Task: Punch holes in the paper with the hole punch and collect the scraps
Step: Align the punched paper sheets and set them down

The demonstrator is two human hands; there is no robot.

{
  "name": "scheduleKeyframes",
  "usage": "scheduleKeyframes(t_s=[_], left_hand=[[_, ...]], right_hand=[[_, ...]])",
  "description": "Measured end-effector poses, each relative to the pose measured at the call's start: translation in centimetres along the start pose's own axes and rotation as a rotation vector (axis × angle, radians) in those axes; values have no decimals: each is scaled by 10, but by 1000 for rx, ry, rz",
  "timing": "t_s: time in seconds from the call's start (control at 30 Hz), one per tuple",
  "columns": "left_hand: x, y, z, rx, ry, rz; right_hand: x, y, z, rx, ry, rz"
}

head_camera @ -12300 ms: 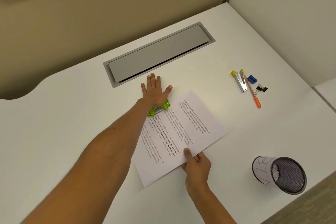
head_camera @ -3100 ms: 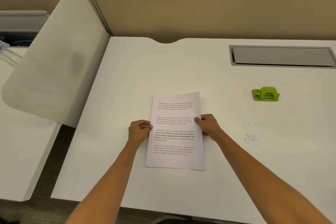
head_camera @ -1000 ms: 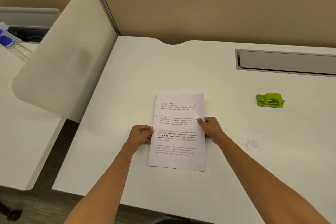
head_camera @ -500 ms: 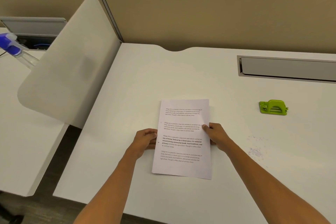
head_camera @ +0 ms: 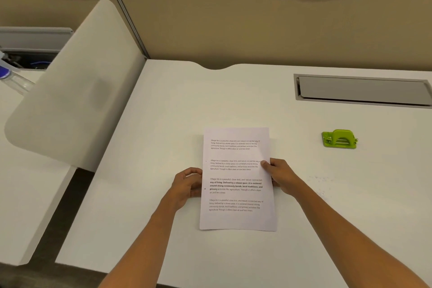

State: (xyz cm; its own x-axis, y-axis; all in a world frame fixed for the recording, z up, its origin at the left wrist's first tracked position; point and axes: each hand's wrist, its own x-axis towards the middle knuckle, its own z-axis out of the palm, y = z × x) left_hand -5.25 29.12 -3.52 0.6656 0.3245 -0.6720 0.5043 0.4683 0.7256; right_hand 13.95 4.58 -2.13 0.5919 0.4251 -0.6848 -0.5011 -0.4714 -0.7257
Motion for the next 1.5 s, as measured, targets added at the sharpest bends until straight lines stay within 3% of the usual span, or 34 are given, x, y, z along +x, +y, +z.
scheduleKeyframes(t_s=[0.93, 1.5], left_hand=[[-3, 2, 28, 96, 76, 153], [1, -8, 33, 75, 59, 56]], right_hand=[[0, 0, -23, 24, -26, 5], [6, 1, -33, 50, -45, 12]])
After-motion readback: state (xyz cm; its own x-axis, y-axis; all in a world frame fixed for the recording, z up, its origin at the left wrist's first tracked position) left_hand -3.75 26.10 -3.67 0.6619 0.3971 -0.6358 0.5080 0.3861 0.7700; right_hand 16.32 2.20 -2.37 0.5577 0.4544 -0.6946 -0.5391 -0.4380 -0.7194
